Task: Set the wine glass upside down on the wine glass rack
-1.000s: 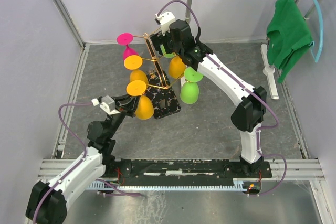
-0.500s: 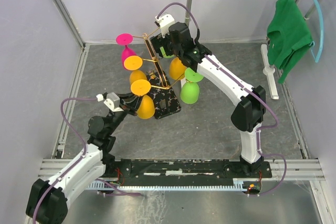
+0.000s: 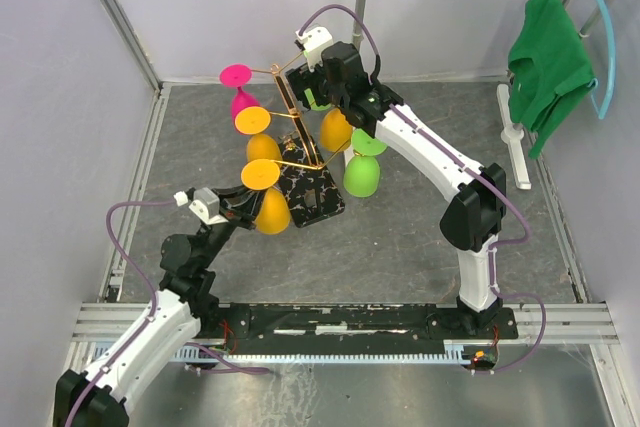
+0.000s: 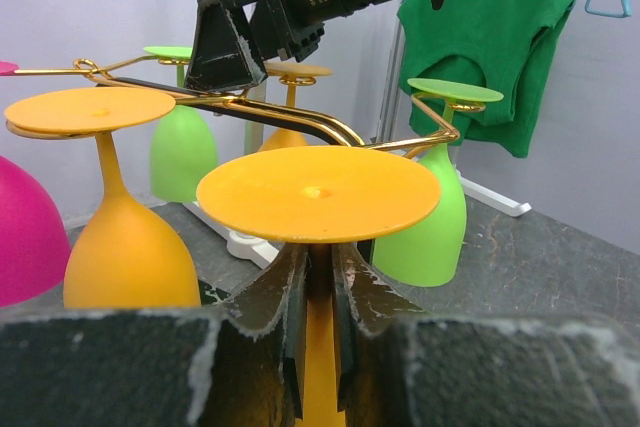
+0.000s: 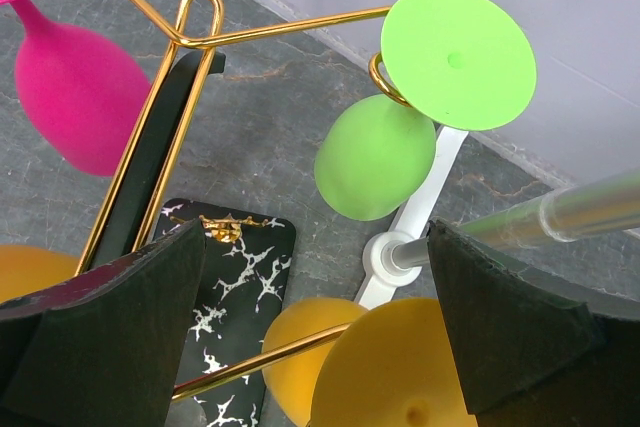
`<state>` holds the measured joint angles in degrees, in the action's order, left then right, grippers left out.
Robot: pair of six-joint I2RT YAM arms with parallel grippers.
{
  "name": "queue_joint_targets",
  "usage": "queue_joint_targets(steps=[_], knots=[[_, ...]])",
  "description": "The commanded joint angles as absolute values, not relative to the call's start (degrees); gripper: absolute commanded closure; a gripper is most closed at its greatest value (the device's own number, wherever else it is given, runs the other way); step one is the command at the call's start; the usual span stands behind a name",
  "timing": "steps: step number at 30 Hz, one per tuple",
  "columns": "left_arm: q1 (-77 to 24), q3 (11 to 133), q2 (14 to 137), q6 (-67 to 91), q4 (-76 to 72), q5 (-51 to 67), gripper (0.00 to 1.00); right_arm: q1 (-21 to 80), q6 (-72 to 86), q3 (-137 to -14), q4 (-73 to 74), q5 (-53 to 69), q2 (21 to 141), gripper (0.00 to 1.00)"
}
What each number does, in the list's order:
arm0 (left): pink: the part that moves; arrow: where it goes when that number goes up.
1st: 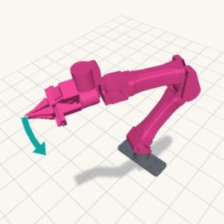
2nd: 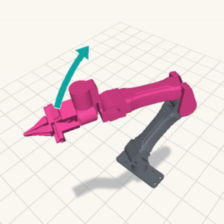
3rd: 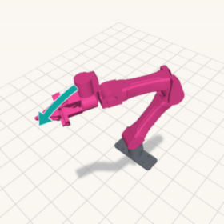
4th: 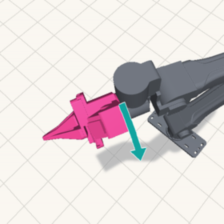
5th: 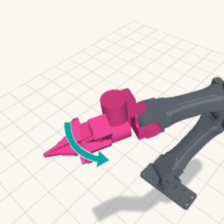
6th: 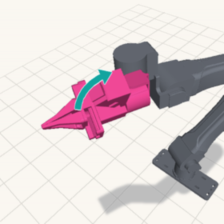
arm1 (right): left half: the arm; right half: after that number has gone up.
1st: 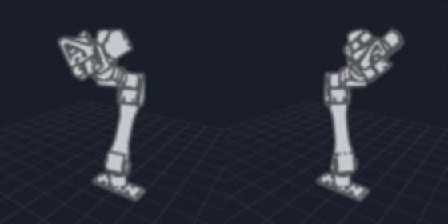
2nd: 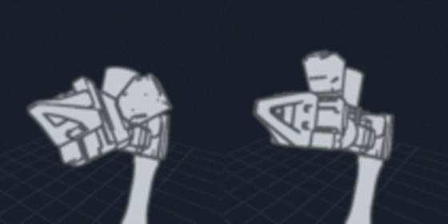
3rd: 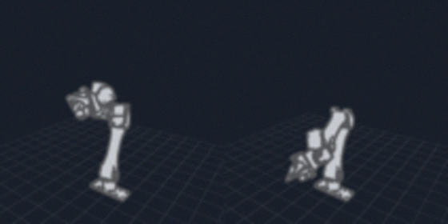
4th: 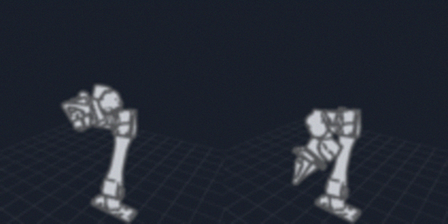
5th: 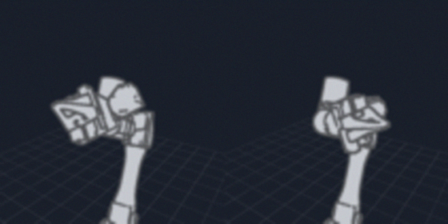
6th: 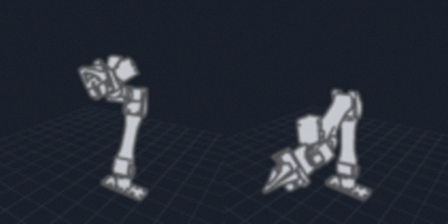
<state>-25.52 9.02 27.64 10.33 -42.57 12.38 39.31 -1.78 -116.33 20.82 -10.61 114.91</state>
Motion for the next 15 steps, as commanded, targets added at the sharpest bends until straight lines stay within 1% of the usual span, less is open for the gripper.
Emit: queue_joint_targets(steps=[1,10,12,15], knots=[[-25.64,9.23,28.34,8.58,-40.19,14.44,0.97,39.13,-1.76,-116.37,18.72,-10.99,112.26,0.0],[-25.64,13.14,37.66,6.51,-42.0,20.63,0.96,39.13,-1.76,-116.15,18.81,-10.94,112.03,0.0],[-25.63,13.88,39.01,6.04,-41.93,21.42,0.91,39.08,-1.8,-116.11,18.82,-10.99,111.93,0.0],[-25.64,14.32,39.32,6.09,-41.76,22.05,0.8,39.03,-1.93,-116.11,18.72,-11.14,111.8,0.0]])
